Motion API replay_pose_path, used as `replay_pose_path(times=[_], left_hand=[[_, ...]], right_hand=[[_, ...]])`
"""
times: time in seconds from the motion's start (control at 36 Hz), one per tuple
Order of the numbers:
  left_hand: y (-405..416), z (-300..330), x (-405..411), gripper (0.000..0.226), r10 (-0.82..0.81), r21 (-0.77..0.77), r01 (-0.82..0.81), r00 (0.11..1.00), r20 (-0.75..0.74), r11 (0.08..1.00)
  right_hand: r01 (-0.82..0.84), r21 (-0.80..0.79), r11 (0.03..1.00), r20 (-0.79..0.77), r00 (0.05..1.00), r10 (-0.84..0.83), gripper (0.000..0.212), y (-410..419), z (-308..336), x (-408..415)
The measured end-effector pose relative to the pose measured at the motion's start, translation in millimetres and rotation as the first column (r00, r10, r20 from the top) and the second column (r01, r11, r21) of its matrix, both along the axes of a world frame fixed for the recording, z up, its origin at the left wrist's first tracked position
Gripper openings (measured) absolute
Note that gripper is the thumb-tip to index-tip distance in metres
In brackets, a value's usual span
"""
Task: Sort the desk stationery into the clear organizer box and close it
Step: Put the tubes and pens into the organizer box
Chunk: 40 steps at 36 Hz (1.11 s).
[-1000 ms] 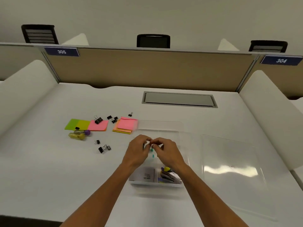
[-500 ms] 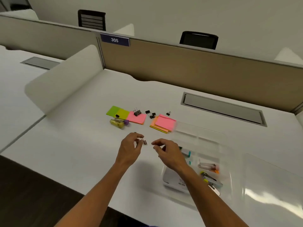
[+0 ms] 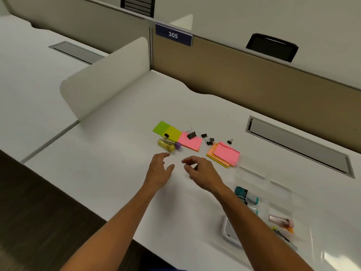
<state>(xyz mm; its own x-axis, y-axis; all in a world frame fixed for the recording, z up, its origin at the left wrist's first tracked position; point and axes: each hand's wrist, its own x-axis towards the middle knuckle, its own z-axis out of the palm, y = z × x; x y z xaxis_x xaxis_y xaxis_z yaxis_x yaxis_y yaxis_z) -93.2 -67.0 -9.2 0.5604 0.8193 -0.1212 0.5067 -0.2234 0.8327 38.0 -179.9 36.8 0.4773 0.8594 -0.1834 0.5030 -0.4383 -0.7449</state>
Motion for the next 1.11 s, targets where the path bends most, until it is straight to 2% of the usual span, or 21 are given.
replay_pose_path(times=[0.11, 0.25, 0.39, 0.53, 0.67, 0.83, 0.97, 1.11], left_hand=[[23.2, -3.1, 0.9, 0.054, -0.056, -0.036, 0.053, 0.994, -0.092, 0.998], [53.0, -10.7, 2.8, 0.055, -0.15, 0.089, 0.166, 0.975, -0.162, 0.982], [75.6, -22.2, 9.4, 0.066, -0.145, 0.229, 0.202, 0.96, -0.24, 0.952], [84.1, -32.0, 18.3, 0.083, -0.144, 0.169, 0.19, 0.957, -0.25, 0.967], [90.1, -33.7, 26.0, 0.08, -0.118, 0.125, 0.146, 0.972, -0.203, 0.981], [94.2, -37.4, 27.6, 0.076, -0.161, 0.165, 0.193, 0.968, -0.192, 0.967], [96.4, -39.8, 24.8, 0.076, -0.163, 0.148, 0.187, 0.973, -0.163, 0.971], [103.9, -38.8, 21.0, 0.052, -0.16, 0.146, 0.185, 0.973, -0.164, 0.972]], right_hand=[[0.004, -0.039, 0.999, 0.015, 1.0, -0.003, 0.025, 25.8, 5.9, 7.2], [0.014, -0.052, 0.999, 0.076, 0.997, -0.01, 0.03, 57.3, 4.7, 12.5], [-0.032, -0.122, 0.992, 0.183, 0.982, 0.055, 0.045, 85.9, -6.3, 14.1], [-0.05, -0.218, 0.975, 0.263, 0.959, 0.108, 0.059, 106.0, -22.7, 14.0], [0.003, -0.285, 0.959, 0.333, 0.938, 0.096, 0.066, 121.2, -35.8, 16.2], [-0.005, -0.317, 0.948, 0.393, 0.909, 0.137, 0.053, 131.2, -44.2, 14.4], [0.063, -0.283, 0.957, 0.364, 0.93, 0.046, 0.041, 131.9, -46.6, 7.8], [0.101, -0.277, 0.955, 0.369, 0.93, 0.009, 0.03, 129.7, -48.6, 1.5]])
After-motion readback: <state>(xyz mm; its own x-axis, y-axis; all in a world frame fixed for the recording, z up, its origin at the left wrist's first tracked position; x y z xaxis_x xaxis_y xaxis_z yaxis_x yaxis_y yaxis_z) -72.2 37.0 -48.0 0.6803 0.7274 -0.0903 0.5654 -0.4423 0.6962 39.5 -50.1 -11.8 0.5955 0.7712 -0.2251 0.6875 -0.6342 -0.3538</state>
